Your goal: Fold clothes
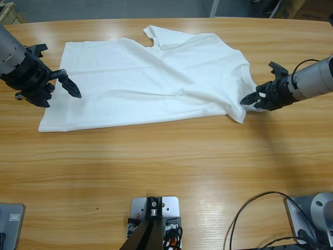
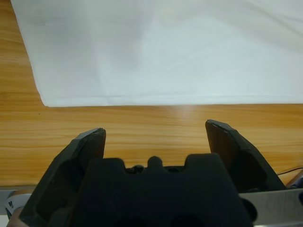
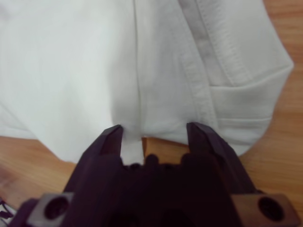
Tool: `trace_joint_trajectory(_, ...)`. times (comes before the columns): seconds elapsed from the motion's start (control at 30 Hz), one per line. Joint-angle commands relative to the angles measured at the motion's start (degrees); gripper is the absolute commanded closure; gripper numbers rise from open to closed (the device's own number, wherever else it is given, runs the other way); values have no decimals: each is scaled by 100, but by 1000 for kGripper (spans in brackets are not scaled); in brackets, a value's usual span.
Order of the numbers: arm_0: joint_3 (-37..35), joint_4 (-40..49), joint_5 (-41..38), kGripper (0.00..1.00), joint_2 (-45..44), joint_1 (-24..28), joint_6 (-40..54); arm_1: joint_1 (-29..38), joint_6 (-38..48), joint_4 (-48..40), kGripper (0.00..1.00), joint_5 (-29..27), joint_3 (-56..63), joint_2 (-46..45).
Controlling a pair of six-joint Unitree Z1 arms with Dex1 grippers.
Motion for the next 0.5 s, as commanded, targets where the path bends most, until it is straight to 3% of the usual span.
trace_joint_trajectory(0.03,273,-79,-70,179,135,-21,-12,156,89,341,455,63,-5,-773)
trace_joint_trajectory(0.33,380,-96,-79,179,-32,-116,-52,609,371,952,463,45,-23,-1610)
trace_joint_trajectory(0.5,778,-304,-70,180,-178,-116,-47,566,597,-34,483,316,735,-1097)
